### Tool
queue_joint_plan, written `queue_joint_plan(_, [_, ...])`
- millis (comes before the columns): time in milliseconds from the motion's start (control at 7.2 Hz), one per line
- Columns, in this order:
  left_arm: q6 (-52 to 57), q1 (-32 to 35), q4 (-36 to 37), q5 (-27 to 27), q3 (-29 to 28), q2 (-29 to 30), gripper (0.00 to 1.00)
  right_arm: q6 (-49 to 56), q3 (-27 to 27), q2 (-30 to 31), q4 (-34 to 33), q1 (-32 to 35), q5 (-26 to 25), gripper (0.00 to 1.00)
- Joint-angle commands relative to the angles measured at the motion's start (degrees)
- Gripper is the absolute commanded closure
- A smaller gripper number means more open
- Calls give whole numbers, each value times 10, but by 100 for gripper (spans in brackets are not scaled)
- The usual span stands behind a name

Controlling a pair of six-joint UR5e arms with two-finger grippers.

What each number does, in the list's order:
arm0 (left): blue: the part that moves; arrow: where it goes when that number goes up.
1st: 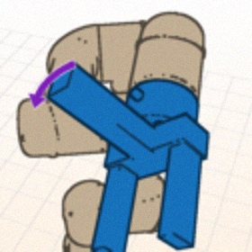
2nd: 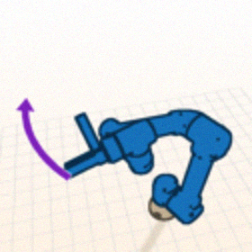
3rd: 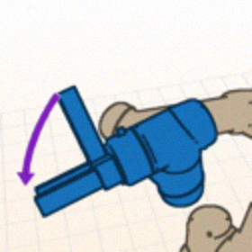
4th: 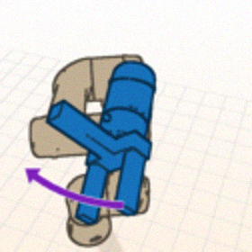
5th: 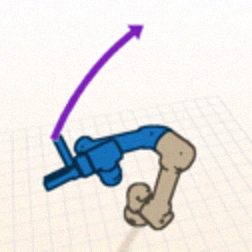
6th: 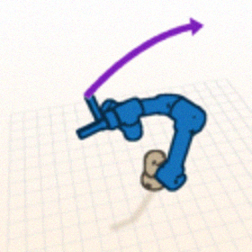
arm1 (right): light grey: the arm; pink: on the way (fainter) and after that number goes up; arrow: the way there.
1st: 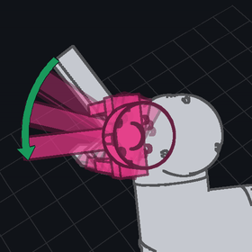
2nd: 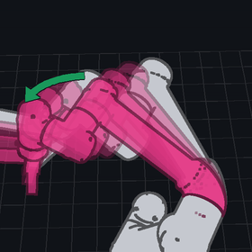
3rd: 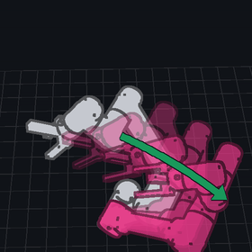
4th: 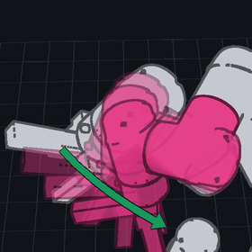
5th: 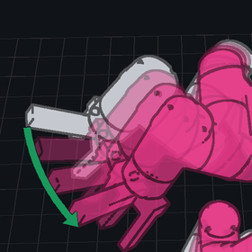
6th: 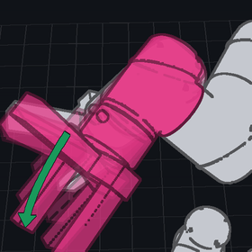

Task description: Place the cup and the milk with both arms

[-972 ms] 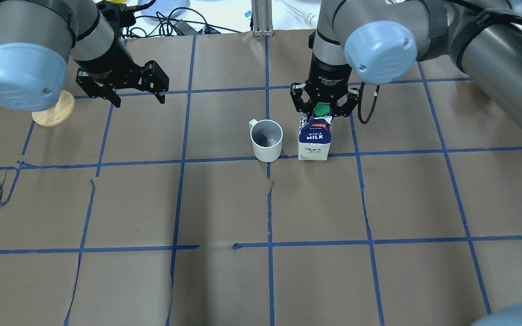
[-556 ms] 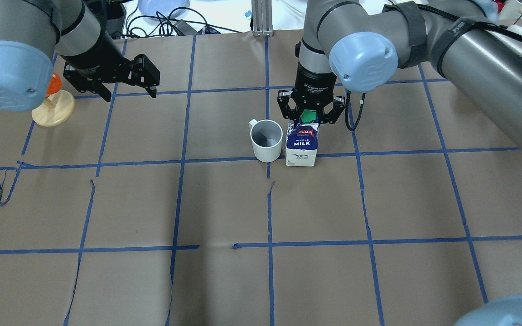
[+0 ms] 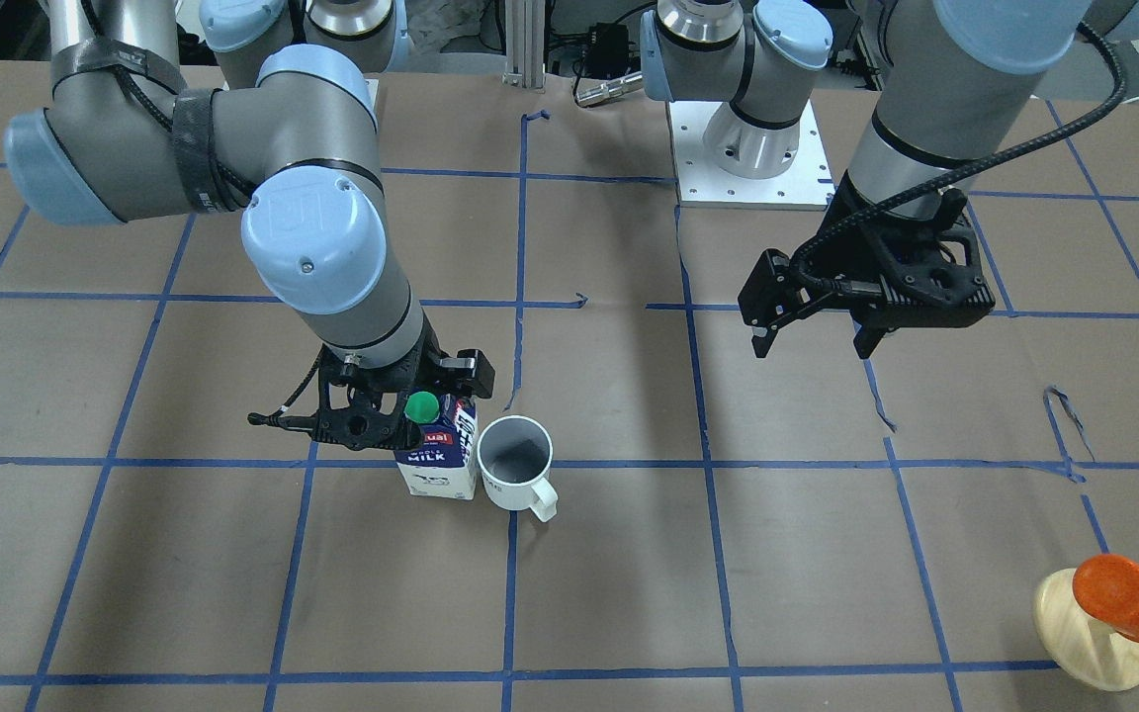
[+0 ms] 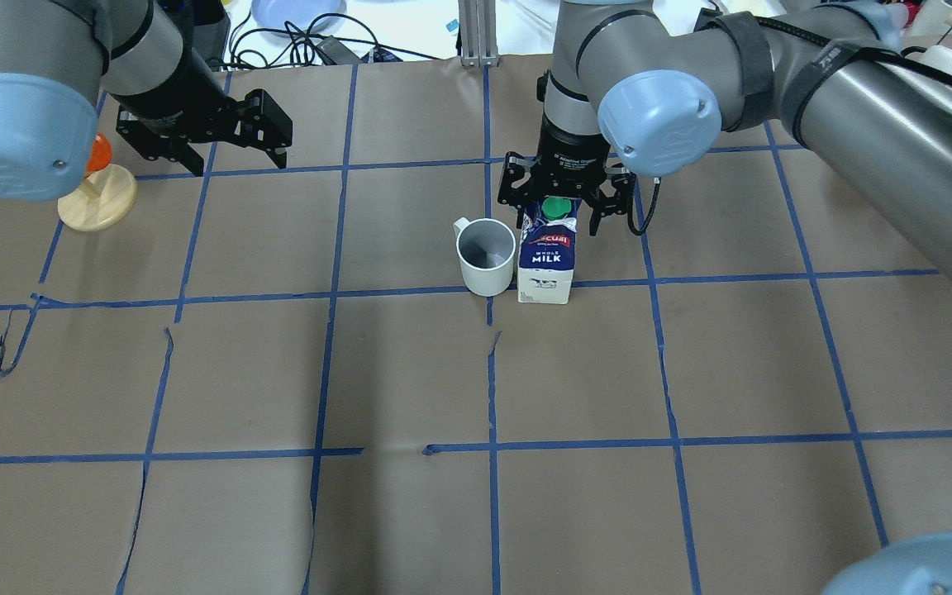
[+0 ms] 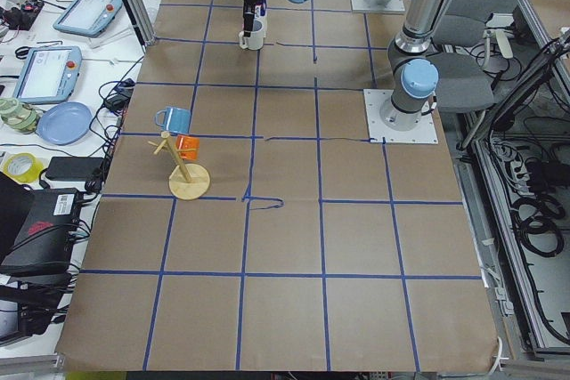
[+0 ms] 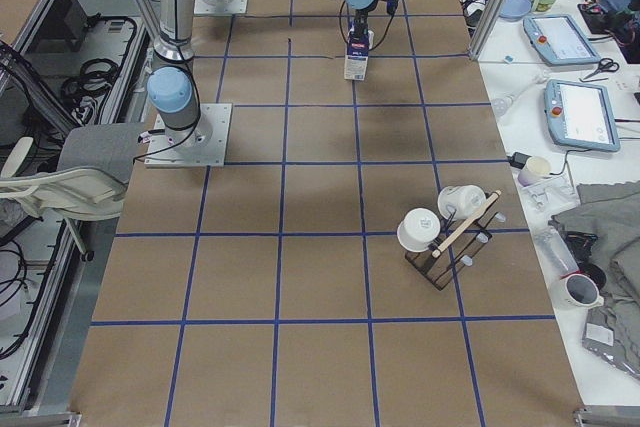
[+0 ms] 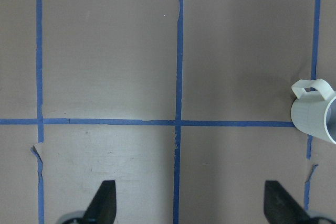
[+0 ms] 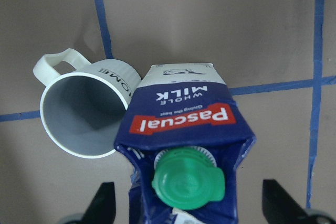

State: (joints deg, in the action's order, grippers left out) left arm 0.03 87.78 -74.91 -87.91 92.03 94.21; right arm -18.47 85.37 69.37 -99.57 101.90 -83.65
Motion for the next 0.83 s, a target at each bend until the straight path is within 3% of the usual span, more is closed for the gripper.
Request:
queue_joint_plan(0, [6,-1,0,-2,-2,-2,0,4,-17,41,7,-4,-21,0])
queue_joint_plan(139, [5,-1,-1,-5,-4,-5,0,20,-18,73,15,-13,-45,0])
queue_joint_plan(694, [1,-2,-25,-8,-2,-26,0,130,-4,198,127,-95,-49,0])
